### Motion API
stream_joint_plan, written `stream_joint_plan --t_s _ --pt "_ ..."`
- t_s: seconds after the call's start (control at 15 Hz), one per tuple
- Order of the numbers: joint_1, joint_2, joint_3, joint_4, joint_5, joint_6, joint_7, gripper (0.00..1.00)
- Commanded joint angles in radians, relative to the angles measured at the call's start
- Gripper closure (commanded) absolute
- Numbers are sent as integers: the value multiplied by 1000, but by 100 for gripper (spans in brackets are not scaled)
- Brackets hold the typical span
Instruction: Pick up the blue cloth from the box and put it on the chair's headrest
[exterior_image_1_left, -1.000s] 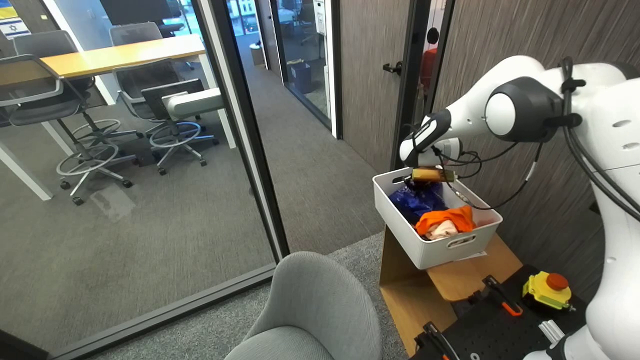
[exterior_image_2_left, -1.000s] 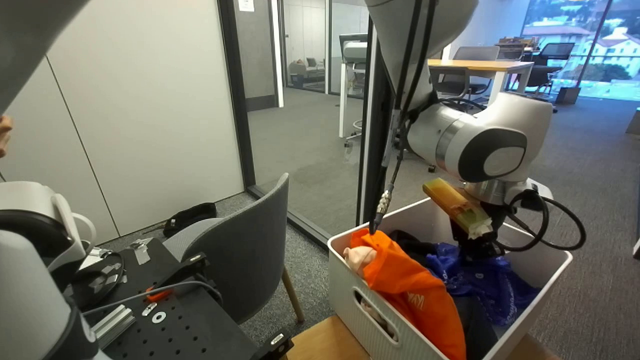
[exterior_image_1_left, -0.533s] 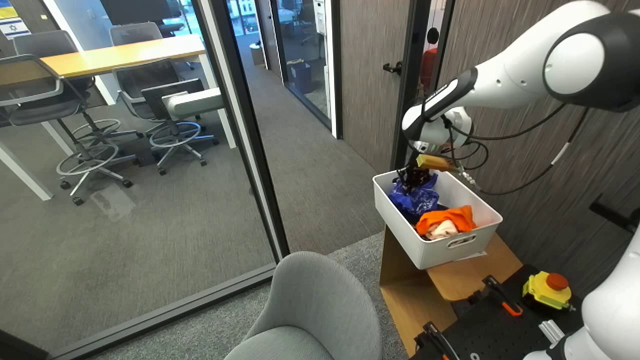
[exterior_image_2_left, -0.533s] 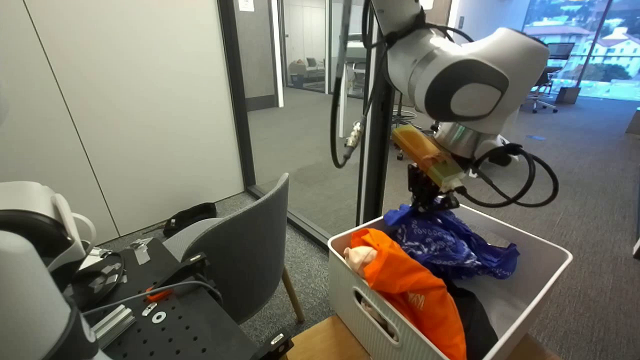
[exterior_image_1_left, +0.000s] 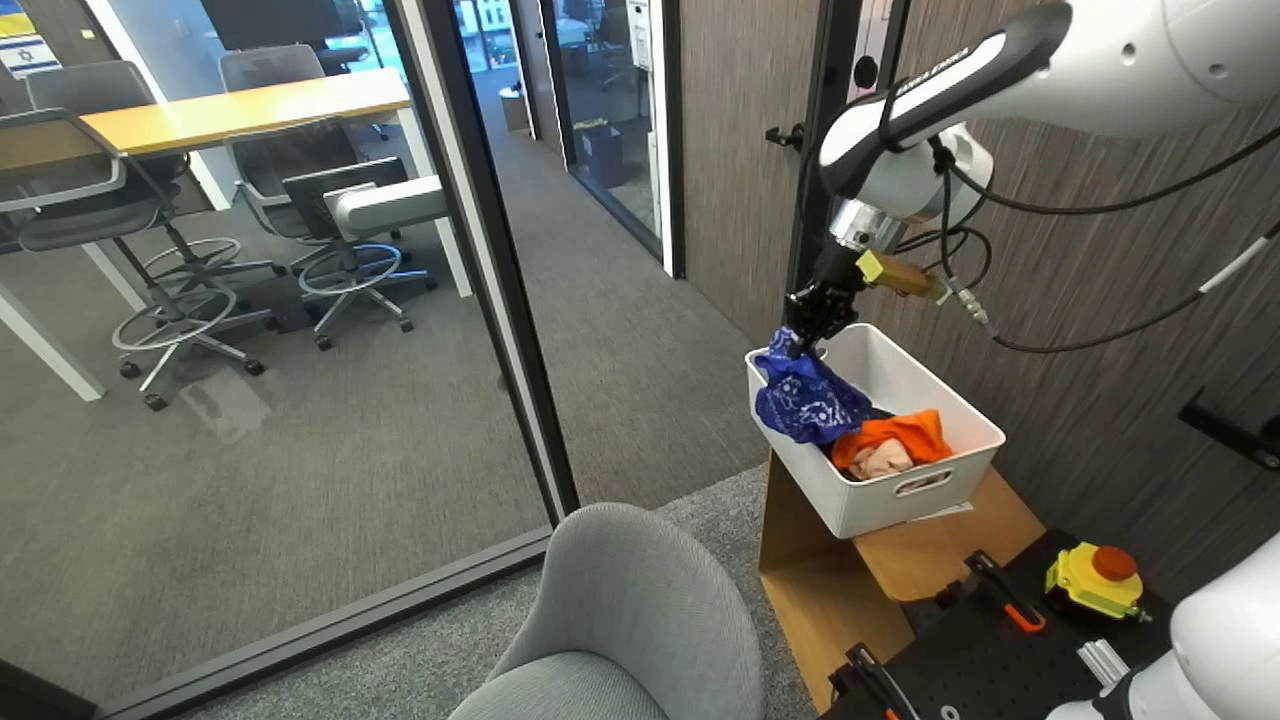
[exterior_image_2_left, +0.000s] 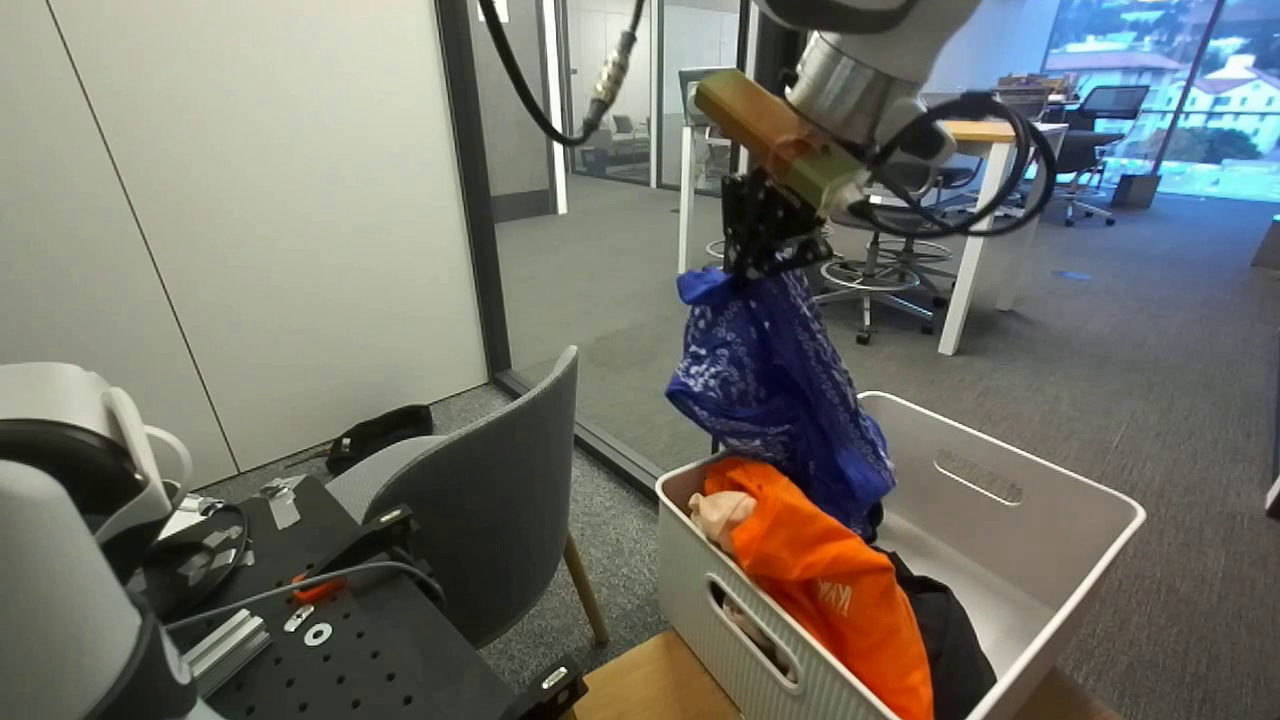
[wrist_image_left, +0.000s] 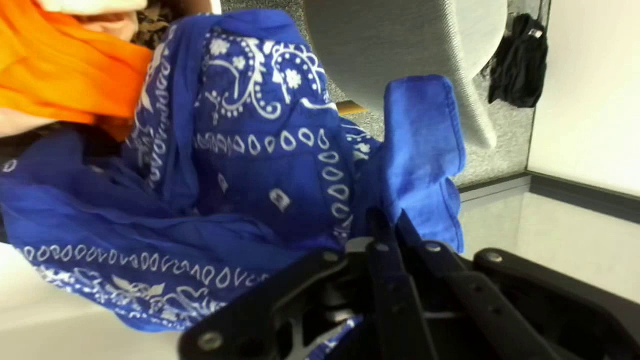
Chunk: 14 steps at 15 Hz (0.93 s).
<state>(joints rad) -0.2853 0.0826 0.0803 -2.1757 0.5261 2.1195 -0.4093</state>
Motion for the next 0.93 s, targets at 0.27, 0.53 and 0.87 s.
stream_joint_plan --t_s 0.27,0.53,0.87 --pt "233 -367 -44 -65 30 -200 -35 94" --pt "366 -416 -23 -21 37 -258 -29 94" --pt "488 -390 2 -1 63 -267 -48 94"
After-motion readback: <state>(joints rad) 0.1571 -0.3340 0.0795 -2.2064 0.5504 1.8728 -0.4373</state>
